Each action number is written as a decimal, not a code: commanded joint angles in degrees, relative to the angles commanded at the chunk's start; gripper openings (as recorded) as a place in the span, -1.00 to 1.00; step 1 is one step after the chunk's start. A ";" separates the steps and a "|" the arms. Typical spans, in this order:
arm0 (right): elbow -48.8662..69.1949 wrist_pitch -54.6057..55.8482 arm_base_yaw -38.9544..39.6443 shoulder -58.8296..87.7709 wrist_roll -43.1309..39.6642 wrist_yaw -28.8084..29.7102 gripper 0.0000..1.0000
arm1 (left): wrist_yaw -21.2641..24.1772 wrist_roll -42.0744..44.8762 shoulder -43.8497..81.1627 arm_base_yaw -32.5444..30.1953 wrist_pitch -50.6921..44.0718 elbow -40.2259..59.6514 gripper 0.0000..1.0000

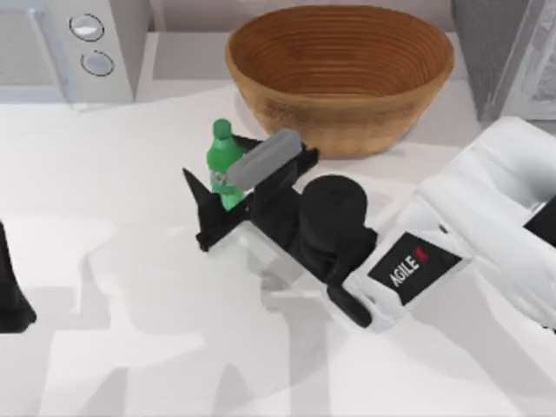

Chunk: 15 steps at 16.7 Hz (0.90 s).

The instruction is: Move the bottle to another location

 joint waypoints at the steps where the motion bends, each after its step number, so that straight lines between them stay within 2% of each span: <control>1: 0.00 0.00 0.00 0.00 0.00 0.00 0.10 | 0.00 0.00 0.00 0.00 0.00 0.00 1.00; 8: 0.00 0.00 0.00 0.00 0.00 0.00 -0.96 | 0.00 0.00 0.00 0.00 0.00 0.00 1.00; 15: 0.00 0.00 0.00 0.00 0.00 0.00 -1.00 | 0.00 0.00 0.00 0.00 0.00 0.00 1.00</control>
